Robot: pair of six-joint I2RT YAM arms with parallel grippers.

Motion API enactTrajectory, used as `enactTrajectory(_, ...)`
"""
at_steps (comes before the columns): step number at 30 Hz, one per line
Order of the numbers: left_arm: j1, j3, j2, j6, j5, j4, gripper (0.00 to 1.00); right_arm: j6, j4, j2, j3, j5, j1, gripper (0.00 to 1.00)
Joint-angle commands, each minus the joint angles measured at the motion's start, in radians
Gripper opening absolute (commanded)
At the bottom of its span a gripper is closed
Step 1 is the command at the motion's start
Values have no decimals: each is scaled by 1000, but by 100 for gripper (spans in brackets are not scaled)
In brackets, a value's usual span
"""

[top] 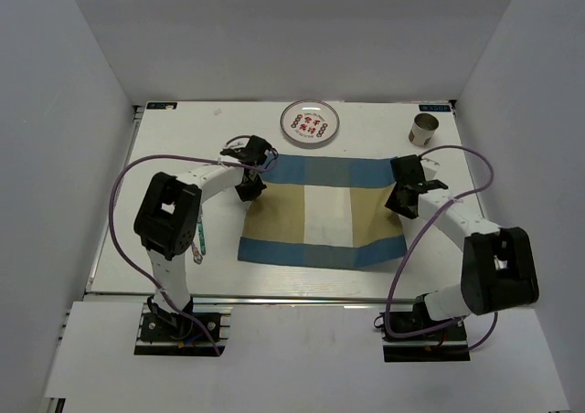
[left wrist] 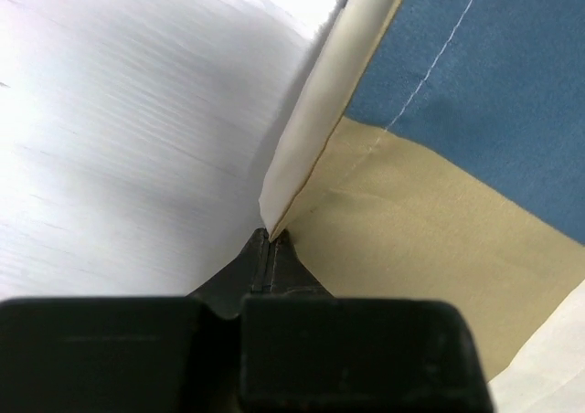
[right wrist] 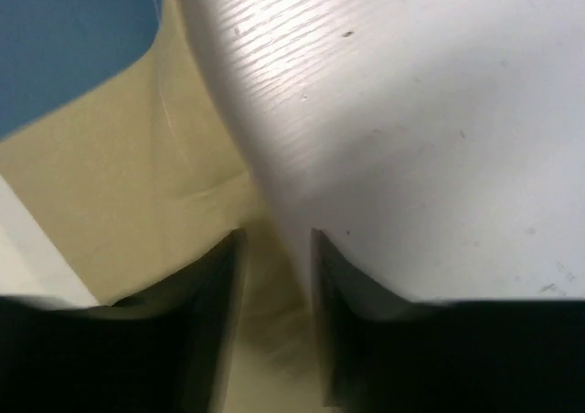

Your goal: Set the dinner table for one person

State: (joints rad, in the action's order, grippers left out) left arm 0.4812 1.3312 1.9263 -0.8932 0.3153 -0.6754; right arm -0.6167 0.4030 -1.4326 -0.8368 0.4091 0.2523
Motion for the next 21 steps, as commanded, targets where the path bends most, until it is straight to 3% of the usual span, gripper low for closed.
enactTrajectory(1, -32, 46, -41, 22, 51, -30, 0, -21, 6, 80, 4, 60, -18, 70)
enactTrajectory(2, -32, 48, -47, 26, 48, -32, 0, -17, 11, 105, -7, 66, -18, 82)
enactTrajectory(4, -32, 43, -56, 34, 27, -24, 0, 9, 22, 124, -24, 69, -19, 89)
enactTrajectory(5, -32, 42, -61, 40, 19, -21, 2, 21, 22, 127, -42, 47, -18, 89)
enactTrajectory(7, -32, 39, -64, 49, -13, -23, 16, 85, 7, 98, -61, -18, -10, 89)
enactTrajectory(8, -32, 39, -69, 54, -21, -23, 42, 95, 11, 83, -80, -70, -11, 89)
enactTrajectory(9, -32, 37, -73, 51, -28, -27, 60, 101, 17, 65, -87, -91, -1, 89)
enactTrajectory(11, -23, 42, -85, 40, -35, -45, 83, 118, 1, 23, -84, -148, 13, 89)
enactTrajectory(15, -12, 75, -116, 40, -33, -99, 95, 112, -27, -15, -36, -168, 50, 89)
enactTrajectory(21, -3, -19, -225, 62, -156, -12, 95, 135, -43, -121, -8, -208, 88, 89)
